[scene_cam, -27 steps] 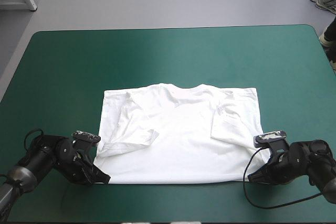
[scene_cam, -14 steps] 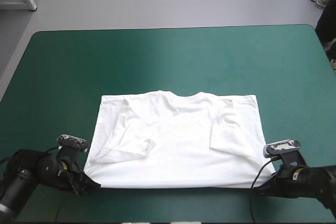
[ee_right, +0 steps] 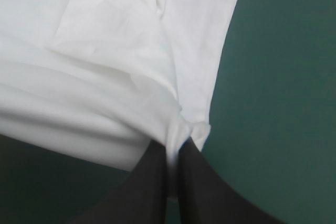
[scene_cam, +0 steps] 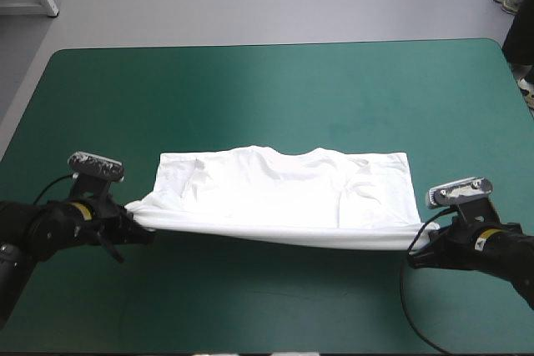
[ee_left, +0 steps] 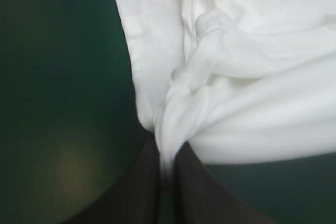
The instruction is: Fold the cloth
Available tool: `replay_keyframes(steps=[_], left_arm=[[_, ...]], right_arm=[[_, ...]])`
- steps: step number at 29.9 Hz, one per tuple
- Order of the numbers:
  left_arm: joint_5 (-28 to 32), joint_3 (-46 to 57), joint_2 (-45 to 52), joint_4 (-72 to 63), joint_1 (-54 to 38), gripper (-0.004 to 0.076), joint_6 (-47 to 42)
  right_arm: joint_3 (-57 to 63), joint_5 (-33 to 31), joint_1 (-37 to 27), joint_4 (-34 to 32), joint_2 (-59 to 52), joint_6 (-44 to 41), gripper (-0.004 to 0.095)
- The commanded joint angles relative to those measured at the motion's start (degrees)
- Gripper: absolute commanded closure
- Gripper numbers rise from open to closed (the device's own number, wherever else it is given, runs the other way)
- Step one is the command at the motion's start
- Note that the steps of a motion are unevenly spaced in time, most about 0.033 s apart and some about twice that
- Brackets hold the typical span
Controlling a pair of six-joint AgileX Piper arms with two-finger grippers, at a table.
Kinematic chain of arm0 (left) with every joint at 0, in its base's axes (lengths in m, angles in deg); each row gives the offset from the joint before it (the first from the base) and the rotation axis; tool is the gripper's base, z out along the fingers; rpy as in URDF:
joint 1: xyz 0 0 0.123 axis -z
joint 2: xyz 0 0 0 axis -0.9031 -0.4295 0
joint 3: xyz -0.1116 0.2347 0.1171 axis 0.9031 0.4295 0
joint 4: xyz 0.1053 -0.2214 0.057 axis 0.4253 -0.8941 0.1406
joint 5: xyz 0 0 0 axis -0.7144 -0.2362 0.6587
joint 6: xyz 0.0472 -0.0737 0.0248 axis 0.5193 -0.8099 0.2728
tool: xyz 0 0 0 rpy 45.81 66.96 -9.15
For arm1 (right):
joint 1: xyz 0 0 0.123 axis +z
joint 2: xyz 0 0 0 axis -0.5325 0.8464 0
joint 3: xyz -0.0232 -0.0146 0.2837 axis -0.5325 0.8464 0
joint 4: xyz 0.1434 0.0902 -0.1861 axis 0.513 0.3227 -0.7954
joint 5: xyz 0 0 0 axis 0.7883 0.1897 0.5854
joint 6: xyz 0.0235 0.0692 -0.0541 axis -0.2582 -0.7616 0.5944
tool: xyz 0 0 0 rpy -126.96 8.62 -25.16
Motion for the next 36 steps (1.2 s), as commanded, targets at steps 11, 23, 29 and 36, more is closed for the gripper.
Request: replay_keyframes(steps=[11, 23, 29, 36], left_arm=[[12.86, -15.48, -25.07, 3.34, 0.13, 0.0705, -0.62], [22.07, -19.99, -35.9, 4.33, 0.02, 0.0705, -0.97], [25.03, -19.99, -36.89, 6.74, -1.05, 0.069, -4.06], [25.37, -19.99, -36.89, 6.5, -2.79, 0.0417, -3.21]], right_arm=[[-17.08, 14.96, -0.16, -1.34, 23.45, 3.87, 0.0912], [-24.72, 19.49, -0.16, -2.02, 39.13, 5.07, 0.0911], [-25.19, 20.65, -0.16, -5.56, 40.28, 1.71, 0.0732], [-25.66, 21.41, -0.64, -11.16, 40.15, -3.6, 0.039]])
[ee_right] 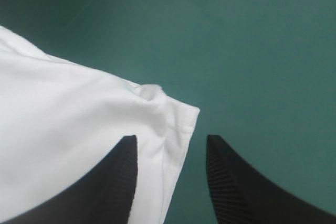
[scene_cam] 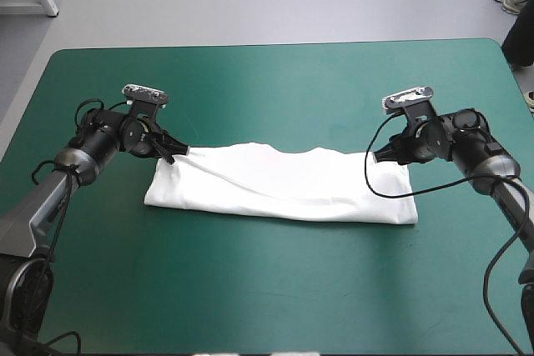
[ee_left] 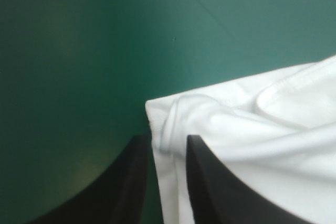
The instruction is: Fold the cloth
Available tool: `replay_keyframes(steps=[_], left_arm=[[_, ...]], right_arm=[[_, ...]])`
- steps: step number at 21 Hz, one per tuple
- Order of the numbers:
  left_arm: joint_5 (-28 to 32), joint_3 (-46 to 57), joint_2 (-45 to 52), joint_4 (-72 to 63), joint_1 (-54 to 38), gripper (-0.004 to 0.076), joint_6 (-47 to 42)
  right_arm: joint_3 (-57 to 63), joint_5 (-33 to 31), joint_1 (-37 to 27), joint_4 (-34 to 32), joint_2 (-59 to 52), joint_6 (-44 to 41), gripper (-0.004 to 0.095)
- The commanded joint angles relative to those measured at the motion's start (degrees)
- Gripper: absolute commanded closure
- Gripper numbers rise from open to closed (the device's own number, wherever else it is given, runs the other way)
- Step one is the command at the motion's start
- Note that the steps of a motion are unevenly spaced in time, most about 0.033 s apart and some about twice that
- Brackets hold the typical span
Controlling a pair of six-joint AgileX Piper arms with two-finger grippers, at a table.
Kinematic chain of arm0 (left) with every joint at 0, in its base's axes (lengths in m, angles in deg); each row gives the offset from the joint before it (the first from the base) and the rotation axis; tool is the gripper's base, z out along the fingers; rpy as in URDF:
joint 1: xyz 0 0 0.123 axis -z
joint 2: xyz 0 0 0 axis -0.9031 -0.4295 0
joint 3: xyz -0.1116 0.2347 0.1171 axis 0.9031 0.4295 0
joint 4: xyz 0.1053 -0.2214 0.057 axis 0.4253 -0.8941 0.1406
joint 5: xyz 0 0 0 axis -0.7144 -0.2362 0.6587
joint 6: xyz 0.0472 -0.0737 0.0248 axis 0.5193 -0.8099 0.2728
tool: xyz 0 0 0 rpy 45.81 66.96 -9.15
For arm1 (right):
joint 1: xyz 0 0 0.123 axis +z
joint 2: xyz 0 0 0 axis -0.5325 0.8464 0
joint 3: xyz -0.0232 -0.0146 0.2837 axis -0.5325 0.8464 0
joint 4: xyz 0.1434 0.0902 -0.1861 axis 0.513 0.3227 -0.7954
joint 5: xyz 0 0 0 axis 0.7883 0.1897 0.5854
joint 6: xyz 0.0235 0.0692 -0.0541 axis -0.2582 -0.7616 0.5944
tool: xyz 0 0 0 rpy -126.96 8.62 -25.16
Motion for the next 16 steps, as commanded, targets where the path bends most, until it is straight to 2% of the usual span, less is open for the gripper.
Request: replay_keyframes(steps=[1, 2, 3, 6, 9, 11, 12, 13, 14, 15, 16], left_arm=[[2.58, -1.97, 2.36, -0.21, -0.27, 0.0388, 0.88], [2.58, -1.97, 2.36, 0.31, -0.27, 0.0339, 1.11], [2.58, -1.97, 2.36, 1.49, -0.27, 0.0328, 1.11], [2.5, -1.97, 3.51, 6.46, -0.27, 0.0323, -2.74], [2.51, -1.97, 7.85, 5.62, -0.27, 0.0323, -3.15], [0.14, -1.97, 11.06, -5.5, -0.27, 0.0345, 5.07], [-2.04, -1.97, 12.32, -15.57, -0.27, 0.0402, 13.77], [-4.34, -1.97, 12.69, -23.44, -0.27, 0.0482, 18.65], [-7.01, -1.97, 12.8, -32.45, -0.08, 0.0607, 24.68], [-8.21, -1.48, 12.54, -38.75, 1.39, 0.0701, 28.64], [-7.64, -0.81, 12.4, -40.61, 2.9, 0.0703, 29.47]], right_arm=[[-2.13, 2.87, -0.58, -2.37, -2.15, -1.71, 0.0392], [-2.13, 2.87, -0.58, -2.42, -2.15, -1.71, 0.0395], [-2.13, 2.87, -0.58, -2.7, -2.26, -1.71, 0.0395], [-2.13, 2.41, -1.91, -2.8, -2.7, -1.71, 0.0395], [-2.13, 2.18, -6.46, 0.32, -7.72, -0.46, 0.0423], [-2.13, 1.63, -9.65, 5.61, -12.97, 2.81, 0.0497], [-2.13, 0.45, -11.07, 8.48, -16.12, 4.66, 0.0545], [-2.13, -0.21, -11.73, 10.34, -18.44, 5.44, 0.0587], [-1.94, -0.97, -11.96, 10.7, -21.25, 5.83, 0.066], [-1.94, -2.28, -11.96, 9.9, -23.92, 5.83, 0.0792], [-1.94, -2.99, -11.96, 9.24, -25.19, 5.83, 0.0885]])
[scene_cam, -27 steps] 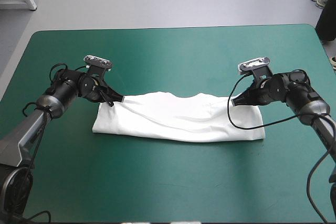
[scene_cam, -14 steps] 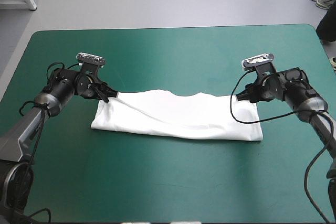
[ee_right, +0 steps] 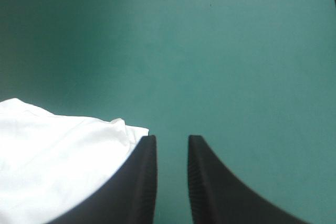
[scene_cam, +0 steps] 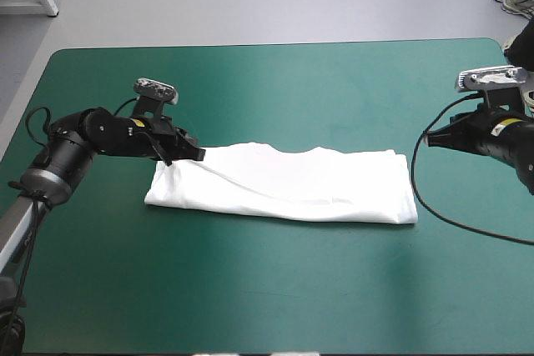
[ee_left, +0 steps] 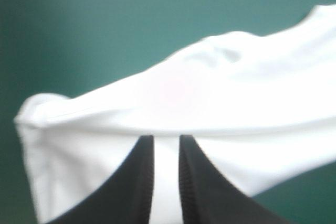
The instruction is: Fold the cloth
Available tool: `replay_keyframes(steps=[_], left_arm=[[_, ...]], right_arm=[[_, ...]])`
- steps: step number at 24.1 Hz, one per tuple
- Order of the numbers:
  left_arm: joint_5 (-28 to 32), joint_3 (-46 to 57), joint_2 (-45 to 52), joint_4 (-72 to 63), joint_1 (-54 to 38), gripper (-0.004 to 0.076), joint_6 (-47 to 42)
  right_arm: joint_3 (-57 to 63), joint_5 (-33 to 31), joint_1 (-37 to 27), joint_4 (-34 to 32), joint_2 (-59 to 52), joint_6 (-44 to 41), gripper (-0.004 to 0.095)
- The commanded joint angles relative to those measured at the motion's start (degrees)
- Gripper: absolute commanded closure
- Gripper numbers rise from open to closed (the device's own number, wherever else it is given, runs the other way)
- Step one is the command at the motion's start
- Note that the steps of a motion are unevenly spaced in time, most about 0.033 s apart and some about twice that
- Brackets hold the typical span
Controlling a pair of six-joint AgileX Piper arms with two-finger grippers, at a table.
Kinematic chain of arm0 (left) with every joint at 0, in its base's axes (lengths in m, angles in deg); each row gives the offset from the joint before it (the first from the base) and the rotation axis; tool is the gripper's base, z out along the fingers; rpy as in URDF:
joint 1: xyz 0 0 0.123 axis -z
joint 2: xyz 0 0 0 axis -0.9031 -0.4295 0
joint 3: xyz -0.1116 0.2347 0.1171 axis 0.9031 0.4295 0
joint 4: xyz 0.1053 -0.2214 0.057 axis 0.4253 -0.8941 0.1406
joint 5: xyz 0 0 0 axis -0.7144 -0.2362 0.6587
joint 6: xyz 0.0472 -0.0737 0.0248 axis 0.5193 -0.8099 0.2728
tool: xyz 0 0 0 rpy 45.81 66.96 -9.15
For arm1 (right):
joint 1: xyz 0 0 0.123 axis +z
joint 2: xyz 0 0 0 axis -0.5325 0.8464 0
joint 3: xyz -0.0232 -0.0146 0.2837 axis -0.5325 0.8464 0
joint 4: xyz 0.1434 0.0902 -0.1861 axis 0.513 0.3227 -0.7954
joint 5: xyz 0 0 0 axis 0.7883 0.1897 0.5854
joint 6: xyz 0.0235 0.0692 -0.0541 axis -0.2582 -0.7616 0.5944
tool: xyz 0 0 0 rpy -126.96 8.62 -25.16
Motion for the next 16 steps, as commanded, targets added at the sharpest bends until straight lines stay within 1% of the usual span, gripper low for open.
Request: replay_keyframes(steps=[1, 6, 8, 11, 12, 16], left_arm=[[2.03, -0.21, 1.48, -11.47, 4.11, 0.0705, 5.56], [4.72, 0.01, -4.6, -11.75, 13.63, 0.0705, 5.09], [6.94, 0.01, -7.49, -12.12, 16.56, 0.0705, 5.09], [10.77, 0.01, -12.92, -15.23, 18.7, 0.0705, 5.09], [11.0, 0.01, -14.37, -16.14, 18.7, 0.0705, 5.45], [12.91, 0.01, -20.06, -17.3, 18.7, 0.0705, 6.76]], right_arm=[[-1.67, 0.19, -0.53, -0.66, -5.93, 0.66, 0.0918], [-1.67, -1.27, -0.53, -1.9, -7.76, -0.64, 0.0925], [-1.67, -2.39, -0.53, -1.9, -7.64, -0.88, 0.0925], [-1.19, -2.94, -0.53, -1.46, -7.04, -0.88, 0.0926], [-1.05, -2.98, -0.53, -1.46, -6.89, -1.02, 0.0925], [2.38, -4.58, -0.53, 2.27, -5.11, -0.78, 0.0925]])
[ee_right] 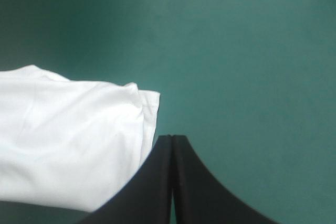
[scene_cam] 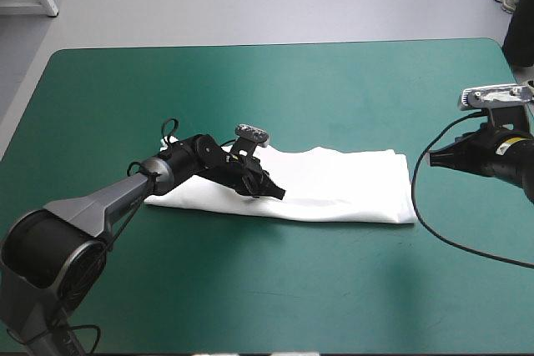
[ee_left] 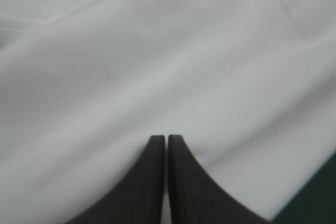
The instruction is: Fold the cloth
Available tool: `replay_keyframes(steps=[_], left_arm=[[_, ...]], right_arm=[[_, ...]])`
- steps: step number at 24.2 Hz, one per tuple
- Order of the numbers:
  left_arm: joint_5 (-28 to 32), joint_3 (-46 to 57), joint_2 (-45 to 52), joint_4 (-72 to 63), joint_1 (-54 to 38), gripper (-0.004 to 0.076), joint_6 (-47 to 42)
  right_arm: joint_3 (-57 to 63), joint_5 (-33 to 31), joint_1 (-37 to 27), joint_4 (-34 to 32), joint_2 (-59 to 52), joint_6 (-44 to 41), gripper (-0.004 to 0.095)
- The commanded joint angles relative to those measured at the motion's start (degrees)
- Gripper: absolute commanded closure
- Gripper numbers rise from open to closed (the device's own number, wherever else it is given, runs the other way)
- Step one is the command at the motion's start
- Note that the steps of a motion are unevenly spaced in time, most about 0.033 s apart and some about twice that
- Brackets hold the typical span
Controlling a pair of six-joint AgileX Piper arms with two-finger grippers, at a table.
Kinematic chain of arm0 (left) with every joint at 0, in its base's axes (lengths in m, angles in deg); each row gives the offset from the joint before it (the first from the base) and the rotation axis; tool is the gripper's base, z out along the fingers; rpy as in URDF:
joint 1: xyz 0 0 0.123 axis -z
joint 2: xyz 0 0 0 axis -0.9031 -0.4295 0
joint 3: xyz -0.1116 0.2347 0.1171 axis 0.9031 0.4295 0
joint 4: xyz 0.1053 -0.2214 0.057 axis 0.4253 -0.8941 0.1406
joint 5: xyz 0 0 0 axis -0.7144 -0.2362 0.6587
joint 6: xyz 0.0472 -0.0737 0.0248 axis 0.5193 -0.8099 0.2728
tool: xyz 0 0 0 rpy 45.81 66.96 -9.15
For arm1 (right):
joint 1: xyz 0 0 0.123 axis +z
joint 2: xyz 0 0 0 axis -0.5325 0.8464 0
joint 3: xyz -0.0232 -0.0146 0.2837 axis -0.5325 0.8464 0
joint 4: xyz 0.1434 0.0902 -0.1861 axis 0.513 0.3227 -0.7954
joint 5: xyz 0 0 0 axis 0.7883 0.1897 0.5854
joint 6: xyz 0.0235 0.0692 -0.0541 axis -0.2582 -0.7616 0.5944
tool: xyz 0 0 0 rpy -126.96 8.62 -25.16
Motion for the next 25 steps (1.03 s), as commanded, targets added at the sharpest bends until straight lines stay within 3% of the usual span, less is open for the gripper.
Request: replay_keyframes(steps=[1, 5, 7, 8, 10, 13, 17, 25], left_arm=[[1.93, -1.35, 0.95, -2.59, 0.3, 0.0705, 0.9], [1.93, -1.35, 0.35, -2.59, 0.3, 0.0705, 0.9], [1.36, -1.35, 0.35, -2.59, 0.3, 0.0705, 0.9], [1.02, -1.35, 0.35, -2.59, 0.3, 0.0705, 0.9], [0.49, -1.35, 0.35, -2.59, 0.3, 0.0705, 0.9], [0.35, -1.35, 0.35, -2.59, 0.3, 0.0705, 0.9], [0.45, -1.35, 0.35, -2.73, 0.3, 0.0705, 0.9], [0.09, -1.35, 0.35, -2.73, 0.3, 0.0705, 0.66]], right_arm=[[1.47, 1.99, -0.64, 2.39, 0.93, 0.4, 0.0925], [5.31, 4.02, -1.42, 5.65, 3.64, 1.66, 0.0834], [5.57, 3.98, -2.46, 11.56, 6.71, 5.31, 0.0624], [5.57, 3.87, -2.47, 14.23, 8.91, 7.32, 0.0412], [5.57, 3.87, -2.36, 16.92, 12.72, 10.66, 0.0138], [5.57, 4.4, -2.36, 18.28, 17.55, 13.42, 0.016], [5.57, 6.81, -2.36, 20.64, 23.46, 17.22, 0.0332], [5.57, 9.27, -2.36, 22.9, 31.22, 19.9, 0.0338]])
